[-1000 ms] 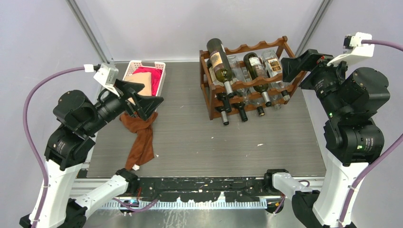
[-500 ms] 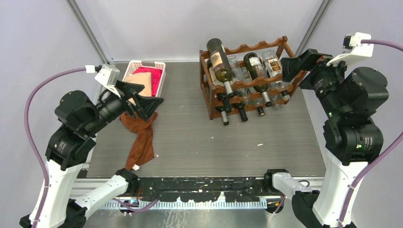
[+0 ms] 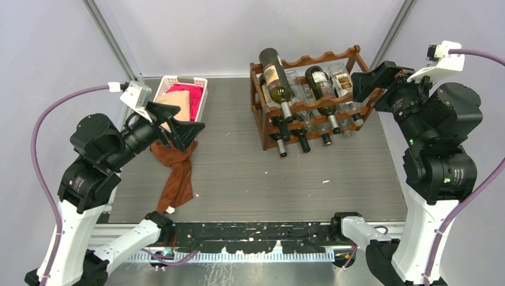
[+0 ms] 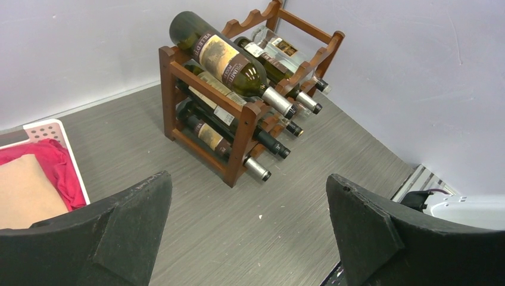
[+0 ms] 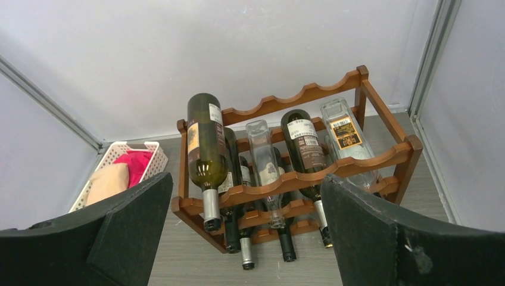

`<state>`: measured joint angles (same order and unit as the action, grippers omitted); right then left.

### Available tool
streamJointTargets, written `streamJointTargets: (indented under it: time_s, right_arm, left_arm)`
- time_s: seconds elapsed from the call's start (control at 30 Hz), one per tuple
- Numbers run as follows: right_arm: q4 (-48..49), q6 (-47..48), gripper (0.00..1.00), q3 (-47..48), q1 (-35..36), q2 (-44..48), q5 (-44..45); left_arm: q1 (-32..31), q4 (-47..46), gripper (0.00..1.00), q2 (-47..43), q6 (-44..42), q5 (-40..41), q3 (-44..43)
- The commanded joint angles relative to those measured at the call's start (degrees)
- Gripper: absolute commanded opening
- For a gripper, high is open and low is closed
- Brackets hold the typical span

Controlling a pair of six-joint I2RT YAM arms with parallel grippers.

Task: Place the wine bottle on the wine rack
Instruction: Reset both arms

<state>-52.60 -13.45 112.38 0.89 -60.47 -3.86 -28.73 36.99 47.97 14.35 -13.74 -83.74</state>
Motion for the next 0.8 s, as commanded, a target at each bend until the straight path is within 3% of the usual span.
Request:
streamJointTargets:
  time_s: [0.0, 0.77]
  right_arm:
    - [3.55, 0.06, 1.00, 0.02, -0.24, 0.53, 0.91]
    - [3.86, 0.12, 1.00, -1.17, -0.24, 1.08, 1.41]
  left_arm:
    - [0.25, -1.22, 1.00, -0.68, -1.46, 0.77, -0.73]
    - [0.25, -1.08, 1.00, -0.94, -1.96, 0.84, -0.19]
